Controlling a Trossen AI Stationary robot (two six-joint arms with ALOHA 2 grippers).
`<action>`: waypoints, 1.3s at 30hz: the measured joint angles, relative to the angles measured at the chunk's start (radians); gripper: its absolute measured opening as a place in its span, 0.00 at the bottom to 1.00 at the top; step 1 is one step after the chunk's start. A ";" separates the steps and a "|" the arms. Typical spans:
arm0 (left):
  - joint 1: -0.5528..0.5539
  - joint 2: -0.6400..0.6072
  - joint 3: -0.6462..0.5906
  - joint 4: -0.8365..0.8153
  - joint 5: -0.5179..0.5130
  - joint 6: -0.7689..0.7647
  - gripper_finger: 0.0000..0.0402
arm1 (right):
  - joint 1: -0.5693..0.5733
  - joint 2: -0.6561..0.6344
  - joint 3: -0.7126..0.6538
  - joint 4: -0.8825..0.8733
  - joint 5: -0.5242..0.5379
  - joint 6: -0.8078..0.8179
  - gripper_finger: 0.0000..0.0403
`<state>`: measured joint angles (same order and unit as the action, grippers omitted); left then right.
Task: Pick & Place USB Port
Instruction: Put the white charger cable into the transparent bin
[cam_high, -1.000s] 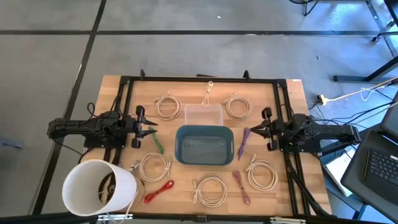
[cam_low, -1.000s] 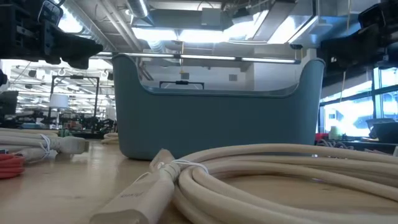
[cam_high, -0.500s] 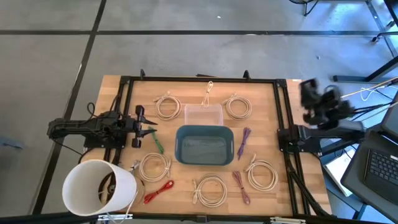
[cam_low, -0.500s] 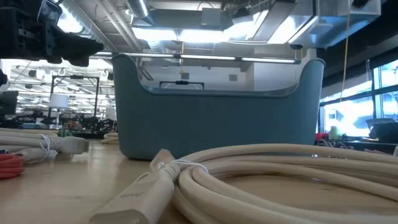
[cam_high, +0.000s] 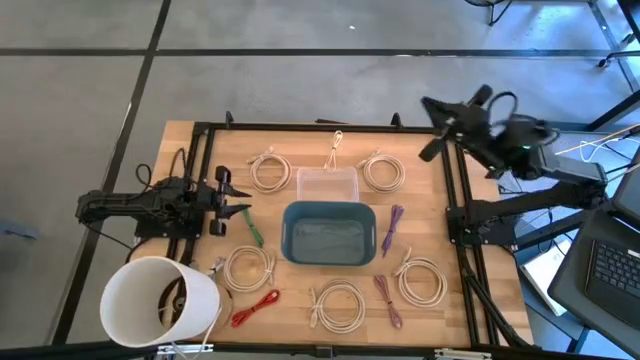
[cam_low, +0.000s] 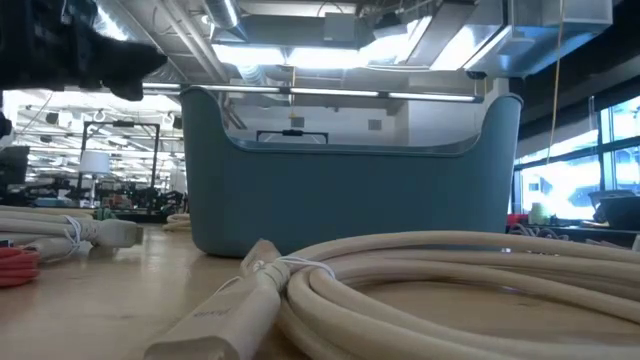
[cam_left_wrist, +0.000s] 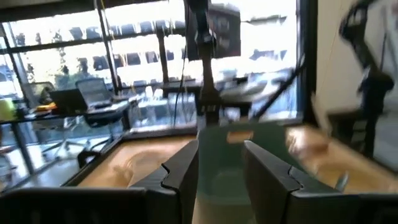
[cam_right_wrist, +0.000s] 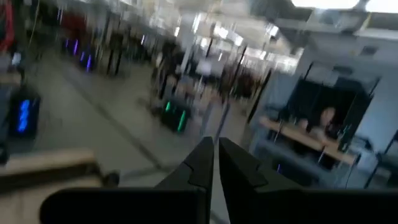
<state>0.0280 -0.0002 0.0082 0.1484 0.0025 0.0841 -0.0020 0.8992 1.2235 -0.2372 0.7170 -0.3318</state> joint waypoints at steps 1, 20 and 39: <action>0.000 0.000 0.000 0.034 0.000 -0.024 0.29 | -0.010 0.038 0.042 -0.078 -0.014 0.066 0.06; 0.000 0.001 0.007 0.892 -0.100 -0.123 0.28 | -0.300 0.420 0.284 -0.640 -0.370 0.638 0.08; 0.000 0.071 0.016 0.730 -0.588 -0.302 0.27 | -0.584 0.861 0.283 -0.287 -1.085 0.909 0.09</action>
<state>0.0280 0.0709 0.0246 0.8786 -0.5852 -0.2176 -0.5858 1.7605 1.5070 -0.5239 -0.3683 0.5773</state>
